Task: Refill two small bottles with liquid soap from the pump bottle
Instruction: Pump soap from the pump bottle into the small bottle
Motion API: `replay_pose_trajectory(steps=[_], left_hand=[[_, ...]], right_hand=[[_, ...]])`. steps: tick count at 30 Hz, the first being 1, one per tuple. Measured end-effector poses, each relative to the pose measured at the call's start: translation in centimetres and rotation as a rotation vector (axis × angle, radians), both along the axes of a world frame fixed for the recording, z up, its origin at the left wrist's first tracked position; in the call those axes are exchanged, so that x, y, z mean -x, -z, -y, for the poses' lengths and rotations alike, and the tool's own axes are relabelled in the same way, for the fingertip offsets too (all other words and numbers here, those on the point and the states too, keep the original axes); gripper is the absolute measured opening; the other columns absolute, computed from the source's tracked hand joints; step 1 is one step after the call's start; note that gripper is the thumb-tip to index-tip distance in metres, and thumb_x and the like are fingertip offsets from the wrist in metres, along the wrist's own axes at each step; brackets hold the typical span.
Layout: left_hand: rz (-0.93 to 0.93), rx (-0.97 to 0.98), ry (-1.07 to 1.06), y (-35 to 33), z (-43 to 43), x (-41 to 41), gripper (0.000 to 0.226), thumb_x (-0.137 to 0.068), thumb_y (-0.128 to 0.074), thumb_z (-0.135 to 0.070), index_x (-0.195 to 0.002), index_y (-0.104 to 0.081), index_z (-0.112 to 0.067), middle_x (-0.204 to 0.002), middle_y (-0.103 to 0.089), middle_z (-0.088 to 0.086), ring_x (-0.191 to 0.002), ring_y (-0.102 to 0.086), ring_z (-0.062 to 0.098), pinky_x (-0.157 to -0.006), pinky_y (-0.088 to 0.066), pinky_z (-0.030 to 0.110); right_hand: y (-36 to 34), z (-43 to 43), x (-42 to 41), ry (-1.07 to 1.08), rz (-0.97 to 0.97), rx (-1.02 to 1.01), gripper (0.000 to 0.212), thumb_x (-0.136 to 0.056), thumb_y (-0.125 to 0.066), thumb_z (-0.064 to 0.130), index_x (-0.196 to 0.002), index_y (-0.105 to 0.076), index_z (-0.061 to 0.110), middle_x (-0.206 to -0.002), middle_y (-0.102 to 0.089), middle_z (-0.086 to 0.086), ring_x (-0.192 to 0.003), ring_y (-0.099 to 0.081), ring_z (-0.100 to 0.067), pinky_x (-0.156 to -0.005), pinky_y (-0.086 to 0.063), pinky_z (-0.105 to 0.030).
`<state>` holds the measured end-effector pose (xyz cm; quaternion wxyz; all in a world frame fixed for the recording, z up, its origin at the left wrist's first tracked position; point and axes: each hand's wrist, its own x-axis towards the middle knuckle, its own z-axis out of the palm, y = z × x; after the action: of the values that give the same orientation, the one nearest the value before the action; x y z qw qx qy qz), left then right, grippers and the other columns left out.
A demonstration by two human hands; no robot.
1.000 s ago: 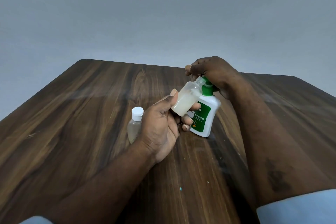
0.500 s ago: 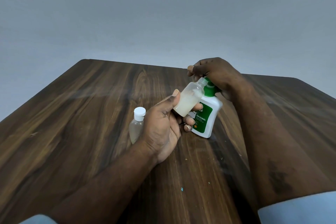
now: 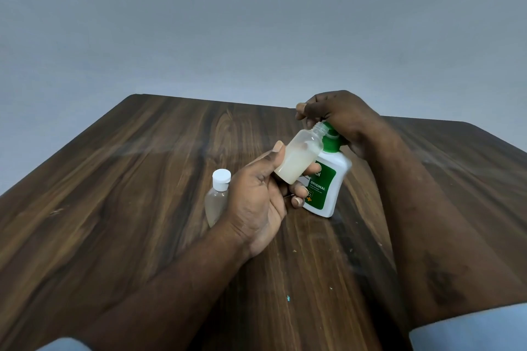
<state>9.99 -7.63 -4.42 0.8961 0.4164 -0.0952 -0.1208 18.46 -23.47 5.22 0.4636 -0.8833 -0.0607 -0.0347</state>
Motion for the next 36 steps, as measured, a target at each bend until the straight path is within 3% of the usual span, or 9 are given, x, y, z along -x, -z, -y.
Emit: replay_pose_trajectory(steps=[7,16,21,26,30,33,36], left_hand=[[0.002,0.001,-0.009,-0.03,-0.05,-0.03,0.055,-0.102,-0.048,-0.041,-0.134,-0.061,0.002,-0.103,-0.073,0.021,-0.061,-0.055,0.015,-0.054,-0.045,0.026],[-0.003,-0.005,-0.017,0.00,0.02,0.02,0.053,-0.106,-0.044,-0.041,-0.133,-0.062,0.002,-0.106,-0.071,0.024,-0.059,-0.056,0.014,-0.055,-0.044,0.026],[0.004,0.002,-0.025,-0.07,-0.10,-0.01,0.054,-0.105,-0.045,-0.040,-0.134,-0.061,0.002,-0.103,-0.072,0.022,-0.060,-0.056,0.015,-0.054,-0.045,0.026],[0.008,0.014,-0.009,-0.12,-0.01,0.09,0.059,-0.094,-0.052,-0.044,-0.131,-0.063,0.001,-0.103,-0.072,0.022,-0.059,-0.055,0.015,-0.054,-0.044,0.025],[0.012,0.000,-0.012,-0.04,0.06,0.06,0.059,-0.097,-0.051,-0.044,-0.132,-0.063,0.000,-0.104,-0.072,0.023,-0.059,-0.056,0.014,-0.054,-0.045,0.026],[0.004,0.002,-0.012,-0.01,0.02,-0.06,0.055,-0.104,-0.046,-0.042,-0.134,-0.061,0.001,-0.104,-0.072,0.022,-0.059,-0.056,0.015,-0.054,-0.045,0.026],[0.008,0.007,-0.017,0.00,-0.11,-0.12,0.055,-0.103,-0.047,-0.041,-0.135,-0.061,0.001,-0.103,-0.072,0.022,-0.059,-0.057,0.015,-0.055,-0.045,0.026]], right_hand=[[-0.61,-0.02,0.20,0.014,0.044,-0.027,0.019,-0.096,-0.072,0.026,-0.081,-0.076,0.016,-0.075,-0.064,0.000,-0.069,-0.055,-0.018,-0.071,-0.046,-0.035],[-0.01,0.07,-0.04,0.010,0.005,-0.035,0.023,-0.095,-0.071,0.025,-0.074,-0.078,0.018,-0.078,-0.064,-0.005,-0.072,-0.053,-0.022,-0.074,-0.044,-0.040],[-0.46,0.08,-0.16,0.037,0.037,-0.038,0.020,-0.097,-0.070,0.023,-0.093,-0.077,0.005,-0.071,-0.066,0.004,-0.062,-0.057,-0.012,-0.066,-0.046,-0.032],[0.10,0.01,-0.29,-0.005,0.007,-0.039,0.023,-0.094,-0.072,0.029,-0.074,-0.080,0.019,-0.080,-0.066,-0.006,-0.076,-0.055,-0.025,-0.076,-0.046,-0.042],[0.04,0.16,-0.09,-0.001,0.009,-0.034,0.025,-0.095,-0.074,0.035,-0.080,-0.079,0.016,-0.081,-0.067,-0.005,-0.075,-0.056,-0.022,-0.075,-0.045,-0.040],[-0.28,0.24,-0.15,0.024,0.075,-0.050,0.027,-0.096,-0.074,0.032,-0.090,-0.078,0.007,-0.071,-0.064,0.000,-0.064,-0.054,-0.013,-0.066,-0.046,-0.030],[-0.17,-0.04,-0.22,-0.006,0.042,-0.029,0.023,-0.095,-0.073,0.033,-0.083,-0.080,0.015,-0.077,-0.065,-0.003,-0.071,-0.055,-0.019,-0.071,-0.046,-0.036]])
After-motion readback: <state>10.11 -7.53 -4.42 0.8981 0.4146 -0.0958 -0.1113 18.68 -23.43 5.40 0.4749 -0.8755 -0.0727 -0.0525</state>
